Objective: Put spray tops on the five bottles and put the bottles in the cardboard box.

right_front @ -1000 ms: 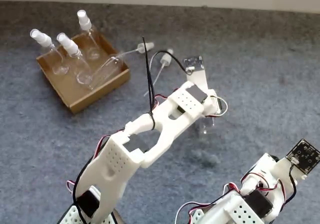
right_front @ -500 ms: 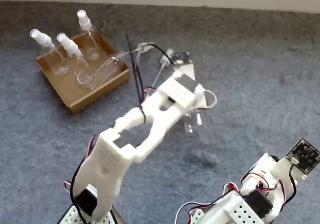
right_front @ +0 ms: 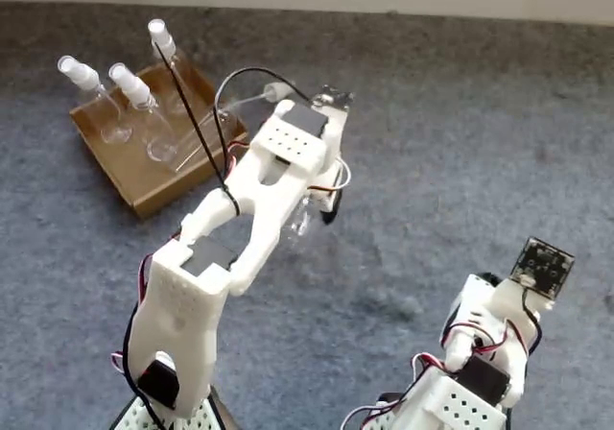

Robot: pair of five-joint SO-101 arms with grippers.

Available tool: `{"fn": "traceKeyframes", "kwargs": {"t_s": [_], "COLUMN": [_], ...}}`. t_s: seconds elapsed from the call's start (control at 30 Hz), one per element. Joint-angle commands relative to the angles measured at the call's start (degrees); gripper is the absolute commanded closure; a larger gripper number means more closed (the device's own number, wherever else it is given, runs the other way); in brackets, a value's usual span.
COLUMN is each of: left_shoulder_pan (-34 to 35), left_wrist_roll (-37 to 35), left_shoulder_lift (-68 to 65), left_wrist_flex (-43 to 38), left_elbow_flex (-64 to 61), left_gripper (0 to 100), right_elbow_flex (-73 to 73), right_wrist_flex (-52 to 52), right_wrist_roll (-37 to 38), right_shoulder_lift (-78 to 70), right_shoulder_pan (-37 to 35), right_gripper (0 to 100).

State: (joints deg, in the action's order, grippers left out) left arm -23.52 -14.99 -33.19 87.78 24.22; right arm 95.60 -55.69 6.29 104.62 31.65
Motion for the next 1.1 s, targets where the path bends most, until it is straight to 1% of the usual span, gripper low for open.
{"fn": "traceKeyframes", "kwargs": {"t_s": [0.0,0.07,0.37,0.53,0.7,0.8,0.9,1.0,1.07], "left_shoulder_pan": [0.4,0.31,5.32,6.99,10.68,13.93,16.92,18.07,17.98], "left_wrist_roll": [9.76,11.87,16.0,21.54,27.87,31.12,33.05,34.29,35.6], "left_shoulder_lift": [5.41,7.34,20.26,28.26,35.56,36.88,36.88,36.88,36.88], "left_wrist_flex": [9.67,11.96,12.4,12.31,12.04,4.92,-6.86,-18.2,-22.59], "left_elbow_flex": [1.98,1.89,-0.22,-10.24,-21.93,-29.93,-38.9,-46.9,-51.03], "left_gripper": [91,91,91,91,91,91,91,91,91], "right_elbow_flex": [9.27,9.27,9.27,9.27,9.27,9.27,9.27,9.27,9.27], "right_wrist_flex": [-0.13,-0.13,-0.13,-0.13,-0.13,-0.13,-0.13,-0.13,-0.13], "right_wrist_roll": [0.26,0.26,0.26,0.26,0.26,0.26,0.26,0.26,0.26], "right_shoulder_lift": [0.57,0.57,0.57,0.57,0.66,0.66,0.66,0.66,0.66], "right_shoulder_pan": [-5.76,-6.73,-6.81,-6.99,-6.99,-6.99,-6.99,-6.99,-6.99], "right_gripper": [98.2,98.2,98.2,98.2,98.2,98.2,98.2,98.2,98.2]}}
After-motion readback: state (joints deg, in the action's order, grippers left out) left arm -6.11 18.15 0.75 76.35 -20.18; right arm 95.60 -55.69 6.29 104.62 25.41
